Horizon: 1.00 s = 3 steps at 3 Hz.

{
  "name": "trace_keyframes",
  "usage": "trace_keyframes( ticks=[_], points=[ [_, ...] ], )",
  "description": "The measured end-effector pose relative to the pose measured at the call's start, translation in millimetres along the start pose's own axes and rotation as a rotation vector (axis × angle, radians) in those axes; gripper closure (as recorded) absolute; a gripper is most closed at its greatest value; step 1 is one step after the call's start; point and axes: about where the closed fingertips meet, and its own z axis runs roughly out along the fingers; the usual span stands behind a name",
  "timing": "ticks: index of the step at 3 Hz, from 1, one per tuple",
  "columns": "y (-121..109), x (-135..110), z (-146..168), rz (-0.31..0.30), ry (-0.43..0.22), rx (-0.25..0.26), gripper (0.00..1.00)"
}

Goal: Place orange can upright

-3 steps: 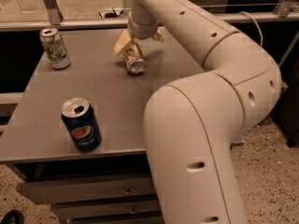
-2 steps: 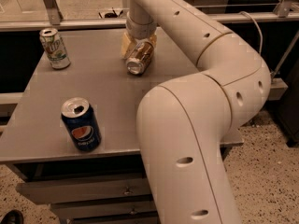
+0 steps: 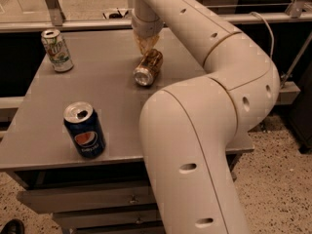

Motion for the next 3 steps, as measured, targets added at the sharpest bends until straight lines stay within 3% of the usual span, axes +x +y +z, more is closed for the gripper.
trace_keyframes(
  ticks=[1,2,3],
  points=[
    [0,-2,-5,-0.002,-0.013,-0.004,1.0],
    [2,-7,-14,-0.012,-0.039,-0.02,0.86],
    [-2,-9,-24,-0.002,-0.063,-0.022,0.63]
  ],
)
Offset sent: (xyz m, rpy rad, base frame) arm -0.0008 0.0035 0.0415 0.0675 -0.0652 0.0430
